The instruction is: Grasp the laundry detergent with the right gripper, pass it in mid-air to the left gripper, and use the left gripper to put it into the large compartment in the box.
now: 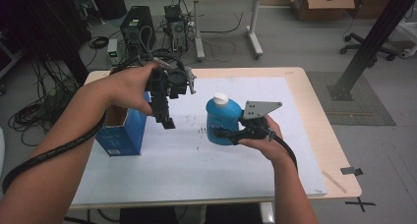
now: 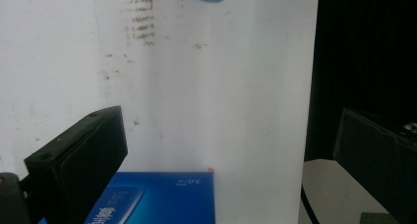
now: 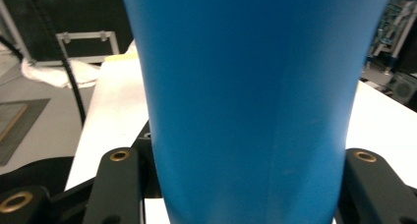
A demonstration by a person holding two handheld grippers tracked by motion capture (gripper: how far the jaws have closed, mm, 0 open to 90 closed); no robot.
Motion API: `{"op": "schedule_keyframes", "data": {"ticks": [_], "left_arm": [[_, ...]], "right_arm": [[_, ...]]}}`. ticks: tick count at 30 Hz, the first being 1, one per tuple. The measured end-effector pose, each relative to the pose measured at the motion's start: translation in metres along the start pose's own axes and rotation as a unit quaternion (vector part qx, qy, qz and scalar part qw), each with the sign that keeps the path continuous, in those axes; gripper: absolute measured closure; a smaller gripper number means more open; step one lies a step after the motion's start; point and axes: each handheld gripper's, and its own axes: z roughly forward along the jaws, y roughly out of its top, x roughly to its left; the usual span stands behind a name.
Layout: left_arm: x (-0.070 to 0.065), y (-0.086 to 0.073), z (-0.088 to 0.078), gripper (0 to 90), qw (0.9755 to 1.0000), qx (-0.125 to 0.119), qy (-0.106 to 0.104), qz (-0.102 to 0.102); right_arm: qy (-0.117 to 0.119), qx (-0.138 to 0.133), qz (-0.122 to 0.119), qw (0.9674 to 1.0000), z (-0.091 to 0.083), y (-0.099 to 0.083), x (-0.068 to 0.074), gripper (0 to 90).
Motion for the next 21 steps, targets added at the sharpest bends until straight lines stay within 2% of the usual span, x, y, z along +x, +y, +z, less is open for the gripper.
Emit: {"op": "schedule_keyframes", "data": {"ticks": [10, 21], "left_arm": [[-0.002, 0.006, -0.002, 0.2, 1.0, -0.004, -0.006, 0.002], [-0.006, 0.012, 0.004, 0.2, 0.9998, -0.002, -0.015, 0.009]], "right_arm": [[0.039, 0.003, -0.015, 0.9991, 0.01, 0.002, 0.009, 44.3], [0.064, 0.0, -0.019, 0.9978, 0.03, -0.006, 0.017, 44.4]]}}
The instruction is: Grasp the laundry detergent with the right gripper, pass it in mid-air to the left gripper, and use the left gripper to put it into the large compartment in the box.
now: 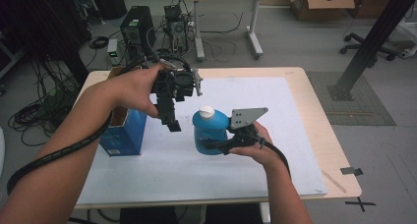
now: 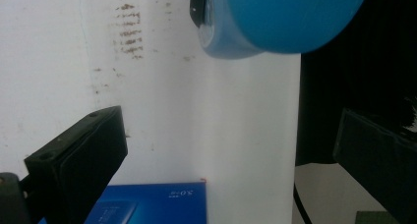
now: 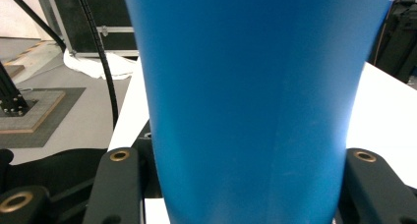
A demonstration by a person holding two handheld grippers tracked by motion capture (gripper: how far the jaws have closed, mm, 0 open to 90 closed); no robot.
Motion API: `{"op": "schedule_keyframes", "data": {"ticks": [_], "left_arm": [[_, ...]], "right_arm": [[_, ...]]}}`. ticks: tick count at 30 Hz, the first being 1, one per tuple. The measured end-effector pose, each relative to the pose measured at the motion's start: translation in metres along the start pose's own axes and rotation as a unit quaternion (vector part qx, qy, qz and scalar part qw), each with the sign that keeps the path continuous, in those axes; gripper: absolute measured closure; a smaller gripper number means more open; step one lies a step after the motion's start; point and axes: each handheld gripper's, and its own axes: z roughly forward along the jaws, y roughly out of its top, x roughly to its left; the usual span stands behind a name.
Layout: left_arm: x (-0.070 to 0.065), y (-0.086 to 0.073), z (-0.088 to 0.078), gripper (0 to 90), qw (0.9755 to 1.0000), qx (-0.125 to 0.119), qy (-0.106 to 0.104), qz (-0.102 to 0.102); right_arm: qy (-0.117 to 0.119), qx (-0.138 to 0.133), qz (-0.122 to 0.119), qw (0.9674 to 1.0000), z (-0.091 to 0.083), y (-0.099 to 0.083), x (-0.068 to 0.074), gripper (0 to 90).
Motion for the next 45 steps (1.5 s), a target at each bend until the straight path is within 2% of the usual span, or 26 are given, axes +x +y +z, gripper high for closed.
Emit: {"op": "schedule_keyframes", "data": {"ticks": [11, 18, 21, 35, 45], "left_arm": [[-0.004, 0.003, 0.005, 0.2, 1.0, 0.002, -0.006, 0.005], [-0.007, 0.002, 0.014, 0.2, 0.9999, 0.007, -0.01, 0.004], [-0.008, 0.001, 0.015, 0.2, 0.9999, 0.006, -0.011, 0.006], [-0.013, 0.004, 0.019, 0.2, 0.9998, 0.019, -0.007, 0.008], [-0.017, 0.008, 0.025, 0.2, 0.9996, 0.026, 0.0, 0.013]], "right_arm": [[0.012, -0.003, 0.003, 0.9999, 0.02, -0.007, 0.001, 44.4], [0.012, 0.007, -0.002, 0.9999, 0.035, -0.011, 0.001, 44.4], [0.013, 0.002, 0.002, 0.9999, 0.04, -0.013, 0.002, 44.4], [0.017, -0.006, 0.009, 0.9998, 0.059, -0.017, 0.001, 44.4], [0.015, -0.015, 0.005, 0.9998, 0.065, -0.011, 0.001, 44.4]]}}
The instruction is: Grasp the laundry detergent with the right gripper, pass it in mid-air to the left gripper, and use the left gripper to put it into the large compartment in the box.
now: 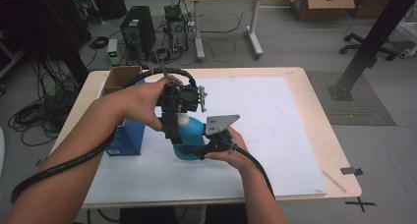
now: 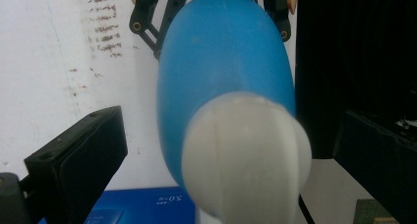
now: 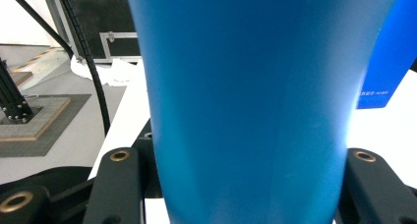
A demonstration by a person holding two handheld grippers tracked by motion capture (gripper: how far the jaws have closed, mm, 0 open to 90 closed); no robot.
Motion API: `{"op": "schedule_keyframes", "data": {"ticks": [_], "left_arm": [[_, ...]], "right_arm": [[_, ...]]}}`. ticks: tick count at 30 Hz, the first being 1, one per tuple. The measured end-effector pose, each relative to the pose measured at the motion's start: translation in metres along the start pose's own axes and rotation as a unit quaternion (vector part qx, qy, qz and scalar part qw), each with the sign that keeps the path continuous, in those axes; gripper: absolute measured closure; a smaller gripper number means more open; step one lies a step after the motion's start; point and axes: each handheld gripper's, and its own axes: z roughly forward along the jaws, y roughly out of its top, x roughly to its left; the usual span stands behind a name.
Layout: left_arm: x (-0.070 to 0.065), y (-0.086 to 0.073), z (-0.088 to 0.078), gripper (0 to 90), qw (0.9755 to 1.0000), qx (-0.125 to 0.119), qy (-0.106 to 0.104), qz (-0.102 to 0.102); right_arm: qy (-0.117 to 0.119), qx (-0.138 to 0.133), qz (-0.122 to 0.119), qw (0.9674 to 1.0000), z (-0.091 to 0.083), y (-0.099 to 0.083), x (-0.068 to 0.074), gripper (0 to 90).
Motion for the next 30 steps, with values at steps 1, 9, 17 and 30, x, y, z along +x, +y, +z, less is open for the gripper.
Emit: {"op": "schedule_keyframes", "data": {"ticks": [1, 9, 17, 30], "left_arm": [[0.0, 0.0, 0.001, 0.2, 1.0, 0.001, 0.0, 0.0], [-0.001, -0.002, 0.011, 0.2, 1.0, 0.004, 0.005, 0.0], [-0.005, 0.0, 0.012, 0.4, 0.9998, 0.009, 0.018, 0.005], [-0.009, 0.006, 0.009, 8.6, 0.9989, 0.014, 0.043, 0.015]], "right_arm": [[0.0, 0.0, -0.002, 1.0, 0.0, 0.0, 0.0, 44.4], [0.002, -0.001, -0.003, 1.0, 0.002, 0.004, 0.001, 44.4], [0.0, -0.001, -0.004, 1.0, 0.004, 0.005, 0.0, 44.4], [-0.006, -0.005, -0.006, 1.0, 0.001, 0.007, 0.0, 44.4]]}}
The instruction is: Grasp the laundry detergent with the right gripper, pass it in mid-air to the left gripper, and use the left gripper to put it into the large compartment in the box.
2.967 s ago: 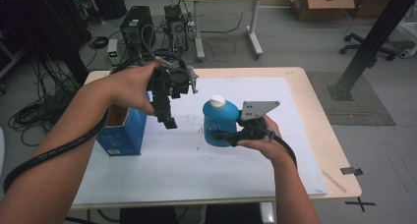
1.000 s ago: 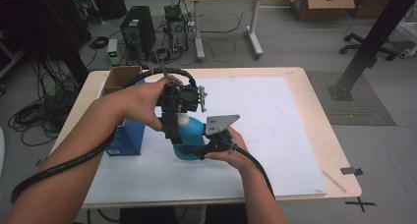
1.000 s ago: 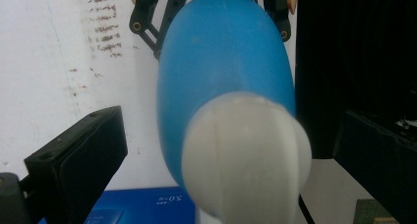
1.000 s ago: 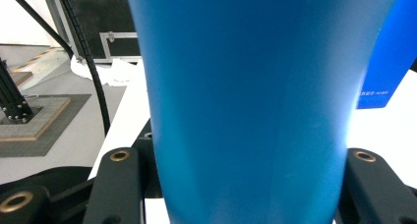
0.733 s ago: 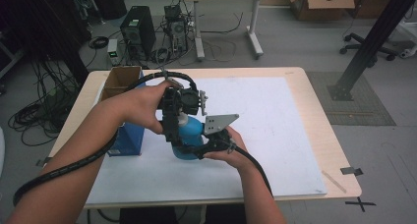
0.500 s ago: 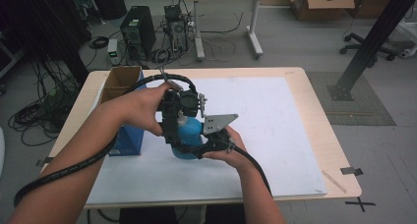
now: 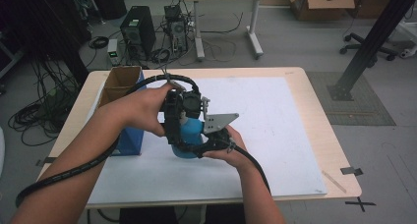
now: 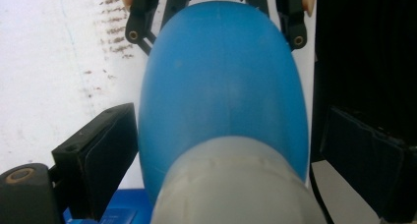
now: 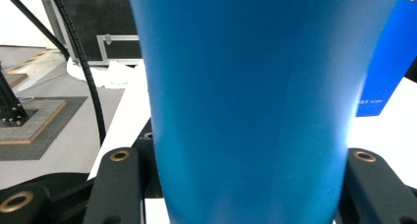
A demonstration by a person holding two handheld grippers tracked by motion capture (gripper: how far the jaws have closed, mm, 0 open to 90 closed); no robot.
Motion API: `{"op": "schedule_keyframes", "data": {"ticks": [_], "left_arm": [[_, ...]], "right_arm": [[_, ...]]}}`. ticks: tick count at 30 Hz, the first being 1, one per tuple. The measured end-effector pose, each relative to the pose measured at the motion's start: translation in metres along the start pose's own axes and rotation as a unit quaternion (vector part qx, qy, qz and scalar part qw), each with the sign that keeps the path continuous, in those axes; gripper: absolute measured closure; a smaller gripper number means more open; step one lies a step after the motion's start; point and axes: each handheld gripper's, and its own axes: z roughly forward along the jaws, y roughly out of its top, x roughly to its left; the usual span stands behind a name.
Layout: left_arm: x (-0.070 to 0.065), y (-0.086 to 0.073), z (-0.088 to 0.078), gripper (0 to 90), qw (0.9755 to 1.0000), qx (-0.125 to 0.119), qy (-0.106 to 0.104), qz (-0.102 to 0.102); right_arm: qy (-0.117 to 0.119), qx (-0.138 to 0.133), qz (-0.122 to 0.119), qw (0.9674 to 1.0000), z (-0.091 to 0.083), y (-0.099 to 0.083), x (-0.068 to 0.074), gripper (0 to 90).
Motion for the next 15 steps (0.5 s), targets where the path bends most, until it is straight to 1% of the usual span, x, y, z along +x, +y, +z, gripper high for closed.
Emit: {"op": "schedule_keyframes", "data": {"ticks": [4, 6, 8, 13, 15], "left_arm": [[-0.0002, 0.001, -0.0001, 11.1, 1.0, 0.001, 0.004, 0.0], [-0.0005, 0.0019, -0.0005, 15.5, 1.0, 0.003, 0.004, 0.001], [-0.0011, 0.0027, -0.0005, 17.2, 1.0, 0.004, 0.005, 0.001], [-0.0013, 0.0036, -0.0009, 19.1, 0.9999, 0.007, 0.007, 0.002], [-0.0012, 0.0038, -0.0014, 19.8, 0.9999, 0.006, 0.013, 0.003]], "right_arm": [[-0.004, -0.002, -0.001, 1.0, -0.0009, 0.0008, 0.0003, 44.5], [-0.004, -0.002, -0.002, 1.0, -0.001, 0.0007, 0.0003, 44.5], [-0.005, -0.004, -0.001, 1.0, -0.0014, 0.0007, 0.0007, 44.5], [-0.005, -0.006, -0.002, 1.0, -0.0019, 0.0012, 0.0008, 44.5], [-0.008, -0.007, -0.002, 0.9999, -0.0028, 0.0016, 0.0007, 44.5]]}}
